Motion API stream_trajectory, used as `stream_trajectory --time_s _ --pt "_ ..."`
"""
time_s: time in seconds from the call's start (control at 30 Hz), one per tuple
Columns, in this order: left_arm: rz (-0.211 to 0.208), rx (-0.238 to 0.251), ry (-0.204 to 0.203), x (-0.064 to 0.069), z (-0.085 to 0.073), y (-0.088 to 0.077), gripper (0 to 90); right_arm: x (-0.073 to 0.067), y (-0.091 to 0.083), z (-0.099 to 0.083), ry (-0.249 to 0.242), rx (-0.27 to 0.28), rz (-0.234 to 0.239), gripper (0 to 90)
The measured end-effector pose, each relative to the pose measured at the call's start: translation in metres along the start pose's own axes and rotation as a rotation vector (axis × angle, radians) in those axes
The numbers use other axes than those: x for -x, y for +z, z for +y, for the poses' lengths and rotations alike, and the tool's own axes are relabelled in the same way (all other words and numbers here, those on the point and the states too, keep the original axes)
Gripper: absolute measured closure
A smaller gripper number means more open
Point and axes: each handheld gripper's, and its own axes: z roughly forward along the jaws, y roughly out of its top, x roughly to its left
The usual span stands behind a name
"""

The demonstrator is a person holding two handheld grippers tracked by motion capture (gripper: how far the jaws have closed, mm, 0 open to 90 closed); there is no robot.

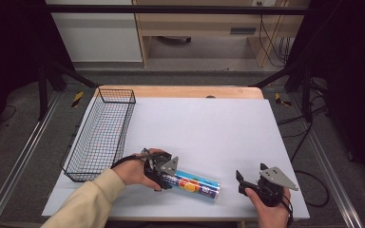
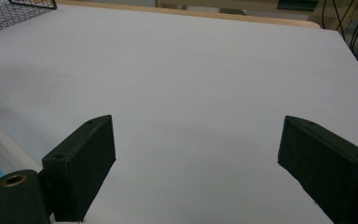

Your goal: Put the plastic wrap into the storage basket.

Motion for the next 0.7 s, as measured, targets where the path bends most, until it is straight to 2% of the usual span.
stream_trajectory --time_s 0.23,0.3,0.33,0.4,0.53,0.7 --pt "-0.001 0.002 0.006 0.0005 0.0001 -0.0011 27.3 -0.0001 0.0003 -0.0001 0.007 -0.002 0.006 11.8" --pt "-0.005 0.005 -0.003 0.0018 0.0008 -0.0017 27.6 0.0004 0.0003 -0.0002 0.003 0.000 0.004 12.0" --pt "-0.014 0.020 -0.022 0.0034 0.0005 -0.0020 28.3 0.0006 0.0005 -0.0001 0.004 0.001 0.005 12.1" --pt "-0.002 0.022 -0.010 0.0048 0.0007 -0.0023 28.4 0.0007 0.0004 -0.0001 0.007 0.000 0.007 12.1" --pt "0.005 0.024 -0.021 0.0050 0.0004 -0.0030 28.7 0.0007 0.0003 0.0001 0.008 0.005 0.007 12.3" --pt "0.010 0.070 -0.056 0.0047 -0.0013 -0.0082 29.3 0.0012 -0.0002 0.0003 0.015 0.005 0.007 12.3"
